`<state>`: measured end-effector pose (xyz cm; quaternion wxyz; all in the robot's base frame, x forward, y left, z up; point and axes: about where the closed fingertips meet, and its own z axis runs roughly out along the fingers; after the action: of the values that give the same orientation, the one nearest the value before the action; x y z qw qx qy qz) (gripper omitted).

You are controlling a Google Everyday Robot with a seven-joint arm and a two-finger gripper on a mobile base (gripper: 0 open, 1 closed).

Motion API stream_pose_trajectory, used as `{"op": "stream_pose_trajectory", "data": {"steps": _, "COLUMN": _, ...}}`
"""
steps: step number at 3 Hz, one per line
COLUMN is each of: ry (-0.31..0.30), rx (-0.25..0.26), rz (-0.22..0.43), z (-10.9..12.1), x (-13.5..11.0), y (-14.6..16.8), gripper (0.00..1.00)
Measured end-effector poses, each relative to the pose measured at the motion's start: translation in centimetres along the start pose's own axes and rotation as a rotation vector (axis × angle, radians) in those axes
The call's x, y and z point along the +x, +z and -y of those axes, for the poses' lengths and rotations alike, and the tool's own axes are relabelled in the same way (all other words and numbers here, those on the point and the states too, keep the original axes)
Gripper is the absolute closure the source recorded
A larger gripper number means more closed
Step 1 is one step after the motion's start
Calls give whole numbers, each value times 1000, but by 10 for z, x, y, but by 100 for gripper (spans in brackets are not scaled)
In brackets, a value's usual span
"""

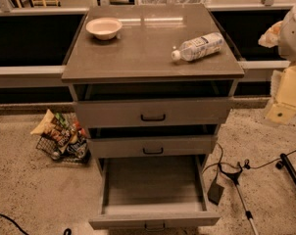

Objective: Place blue plastic bottle into bottom drawer

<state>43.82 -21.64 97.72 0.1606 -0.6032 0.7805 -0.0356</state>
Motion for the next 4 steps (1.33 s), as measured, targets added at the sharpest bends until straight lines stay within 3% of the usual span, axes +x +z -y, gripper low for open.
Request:
{"op": "stream_pose_trajectory", "data": {"steps": 1, "ry": 0, "rx": 0, "rz": 0, "z": 0, "x": 0, "y": 0, "gripper": 0}}
{"op": "stream_pose_trajectory", "data": {"steps": 2, "ry": -12, "rx": 21, "rz": 25, "z": 14, "x": -4, "y": 6, "gripper": 0}}
{"op": "stream_pose_trajectory", "data": {"steps": 3, "ry": -91, "rx": 66, "rz": 85, "z": 68, "x": -24, "y": 30, "gripper": 0}}
{"op": "stream_pose_trajectory", "data": {"steps": 4, "ry": -197, "rx": 78, "rz": 159, "z": 130, "x": -53, "y": 65, "gripper": 0}}
